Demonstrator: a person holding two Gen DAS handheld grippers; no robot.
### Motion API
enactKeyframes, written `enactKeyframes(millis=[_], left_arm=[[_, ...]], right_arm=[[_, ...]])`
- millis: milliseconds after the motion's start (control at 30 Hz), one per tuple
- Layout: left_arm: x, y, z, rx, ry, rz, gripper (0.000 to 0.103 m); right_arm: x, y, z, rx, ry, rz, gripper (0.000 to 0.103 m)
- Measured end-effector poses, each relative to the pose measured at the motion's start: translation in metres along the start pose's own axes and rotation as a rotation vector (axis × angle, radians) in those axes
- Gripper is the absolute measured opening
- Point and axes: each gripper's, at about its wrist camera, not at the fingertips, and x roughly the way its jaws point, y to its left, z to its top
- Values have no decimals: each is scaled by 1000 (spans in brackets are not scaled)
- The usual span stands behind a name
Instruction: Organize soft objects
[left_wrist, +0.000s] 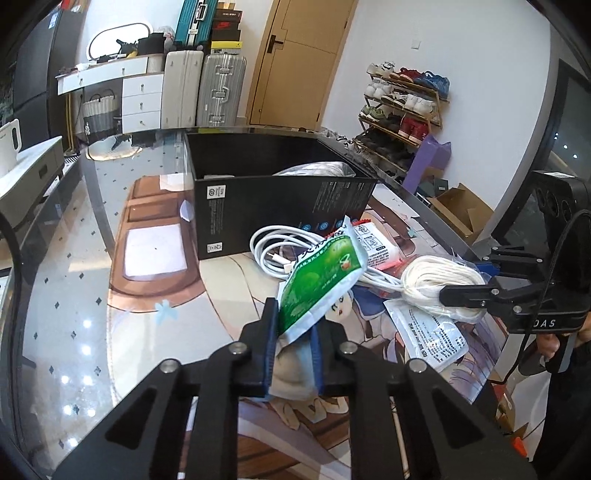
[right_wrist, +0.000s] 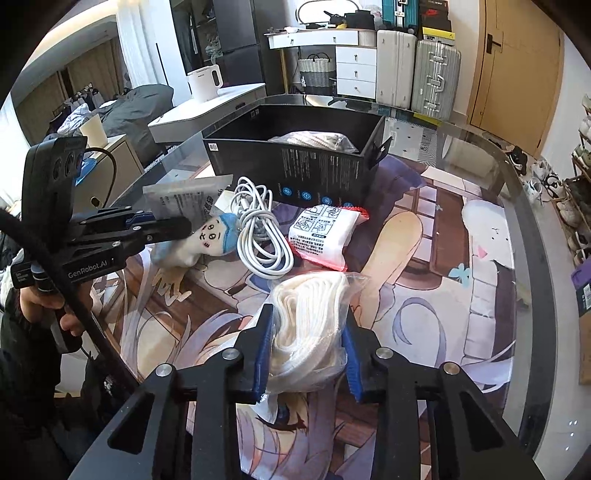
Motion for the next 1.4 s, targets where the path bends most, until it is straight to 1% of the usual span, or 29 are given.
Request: enactKeyframes(millis=[33,67,167,367,633,867,1033,1200,1400], left_arm=[[-1,1,-1,0,-5,3,10],[-2,1,-1,1,-11,3,3],[-4,1,0,3,-25,6,2],[-4,-1,0,7,-25,0,2],[-13,1,2,2,-54,7,2],[-22,2,4,3,-77,10,1],[-28,1,6,5,-93,9,1],[-35,1,11,6,-112,8,1],[-41,1,21,7,-133,26,1]], right_arm=[[-1,-1,0,0,-2,-1,33],[-2,-1,0,2,-4,-2,33],[-5,-4,0,6,-8,-3,33],[-6,-5,-1,8,-10,-6,33],[-12,-9,0,11,-27,-14,33],[-25,-13,1,22,-60,-28,33],[-29,-8,2,8,-79,-28,33],[-35,-4,6,5,-108,-20,33],[-37,-3,13,27,-144,-3,33]])
